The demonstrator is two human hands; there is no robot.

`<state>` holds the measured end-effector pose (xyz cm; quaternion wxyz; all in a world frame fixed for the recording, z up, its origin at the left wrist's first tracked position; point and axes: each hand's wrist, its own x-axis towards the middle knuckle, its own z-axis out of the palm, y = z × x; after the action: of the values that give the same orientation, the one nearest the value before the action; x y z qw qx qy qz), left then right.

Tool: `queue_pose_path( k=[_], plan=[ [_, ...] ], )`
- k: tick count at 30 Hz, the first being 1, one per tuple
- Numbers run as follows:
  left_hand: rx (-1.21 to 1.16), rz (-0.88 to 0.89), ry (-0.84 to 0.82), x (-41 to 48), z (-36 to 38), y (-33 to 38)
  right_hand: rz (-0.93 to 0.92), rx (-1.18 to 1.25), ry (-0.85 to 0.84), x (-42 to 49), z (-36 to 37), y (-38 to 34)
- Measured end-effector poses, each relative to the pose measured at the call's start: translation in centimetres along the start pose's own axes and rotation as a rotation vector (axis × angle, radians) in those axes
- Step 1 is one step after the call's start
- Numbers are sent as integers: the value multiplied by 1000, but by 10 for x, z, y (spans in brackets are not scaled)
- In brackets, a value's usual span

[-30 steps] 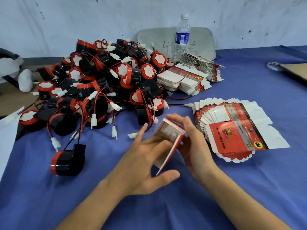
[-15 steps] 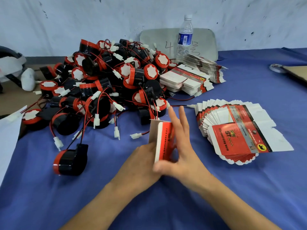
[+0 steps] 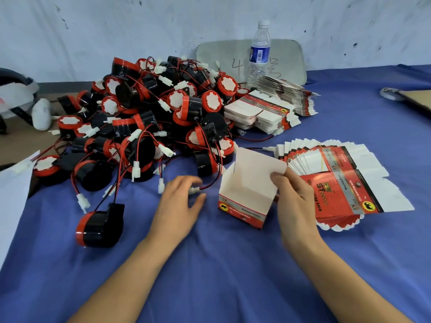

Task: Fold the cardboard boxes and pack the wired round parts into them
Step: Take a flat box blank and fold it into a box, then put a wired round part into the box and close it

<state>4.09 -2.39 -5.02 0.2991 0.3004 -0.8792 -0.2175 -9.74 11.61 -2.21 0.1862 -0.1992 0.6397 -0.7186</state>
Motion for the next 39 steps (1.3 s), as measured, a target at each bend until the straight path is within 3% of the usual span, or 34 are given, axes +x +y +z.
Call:
queue_pose_path(
  k=[3,5,7,9,11,13,15,17,20,23,25,30,34,39],
  plan=[
    [57,40,-47,-1,2,1,-75,-50,59,0,1,-3],
    [-87,88,-26,-3,-1,13,-185,-96,91,-1,1,-7],
    [-361,72,-2,-7,-7,27,-466,-238,167,-4,0,-12],
    [-575,78,23,-10,-15,42,-859,-474,212,-7,-2,-12],
    [-538,262,67,-15,-18,54,-1110,-670,154,-8,0,-9],
    [-444,488,72,-22,-16,60,-1158,-766,93,-11,5,-6],
    [-383,604,57,-27,-13,62,-1160,-790,88,-13,6,-3],
    [-321,610,69,-29,-10,61,-1071,-718,108,-14,5,-5],
    [-306,466,68,-26,-8,55,-790,-505,93,-15,6,-13],
    [-378,340,-21,-24,-6,52,-511,-143,-16,-13,3,-18],
    [-399,298,-73,-25,-4,51,-422,53,-21,-12,1,-20],
    [-429,334,-258,-32,3,53,-167,302,-42,-10,-1,-26],
    [-377,352,-285,-35,8,55,54,649,-169,-4,-5,-33],
    [-317,411,-316,-33,6,54,202,874,-273,1,-11,-35]
  ],
)
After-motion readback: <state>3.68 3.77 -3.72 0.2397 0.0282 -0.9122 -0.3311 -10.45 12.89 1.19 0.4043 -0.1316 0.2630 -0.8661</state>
